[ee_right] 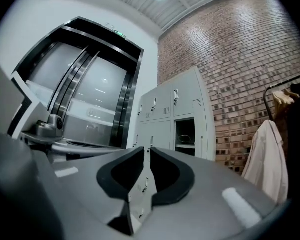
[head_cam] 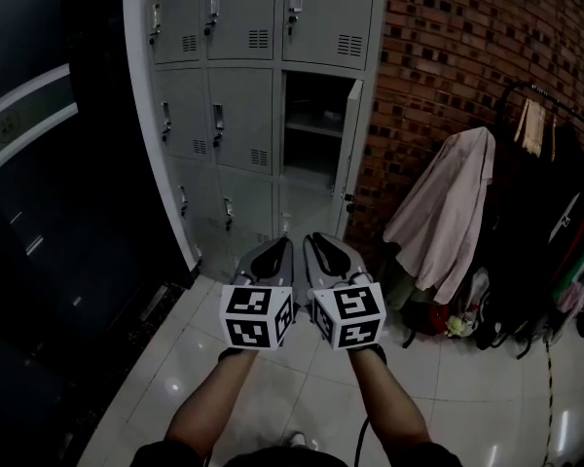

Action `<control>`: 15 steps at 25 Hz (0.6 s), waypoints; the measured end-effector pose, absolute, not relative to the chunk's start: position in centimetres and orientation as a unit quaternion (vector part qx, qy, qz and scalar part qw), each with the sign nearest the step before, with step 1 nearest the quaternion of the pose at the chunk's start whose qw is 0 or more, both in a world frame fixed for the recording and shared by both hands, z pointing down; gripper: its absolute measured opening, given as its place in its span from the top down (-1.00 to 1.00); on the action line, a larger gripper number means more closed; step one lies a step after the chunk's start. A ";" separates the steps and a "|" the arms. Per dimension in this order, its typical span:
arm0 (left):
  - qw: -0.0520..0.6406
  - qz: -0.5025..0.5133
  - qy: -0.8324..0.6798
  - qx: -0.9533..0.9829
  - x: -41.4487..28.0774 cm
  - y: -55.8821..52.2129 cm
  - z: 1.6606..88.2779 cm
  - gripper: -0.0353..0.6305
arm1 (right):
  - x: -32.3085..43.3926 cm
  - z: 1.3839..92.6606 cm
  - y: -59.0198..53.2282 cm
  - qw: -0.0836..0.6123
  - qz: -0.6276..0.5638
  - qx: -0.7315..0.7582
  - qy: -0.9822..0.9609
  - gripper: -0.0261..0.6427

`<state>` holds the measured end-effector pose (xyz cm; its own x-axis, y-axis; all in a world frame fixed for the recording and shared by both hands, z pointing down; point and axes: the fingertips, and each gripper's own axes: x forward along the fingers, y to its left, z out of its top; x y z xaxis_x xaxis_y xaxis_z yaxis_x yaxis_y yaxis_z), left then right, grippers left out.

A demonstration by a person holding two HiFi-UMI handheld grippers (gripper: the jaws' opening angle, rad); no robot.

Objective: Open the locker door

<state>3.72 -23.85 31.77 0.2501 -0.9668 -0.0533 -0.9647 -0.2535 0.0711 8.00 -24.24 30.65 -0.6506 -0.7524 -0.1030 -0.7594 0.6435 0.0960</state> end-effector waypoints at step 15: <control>0.020 -0.045 -0.604 0.795 1.2 -9.9 34.4 0.88 | 5.4 33.3 -9.8 0.016 0.056 -0.429 0.901 0.92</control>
<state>1.18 -9.88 34.36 0.2661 -0.9628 -0.0464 -0.9592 -0.2693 0.0866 5.43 -9.83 33.28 -0.6312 -0.7718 -0.0770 -0.7754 0.6256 0.0862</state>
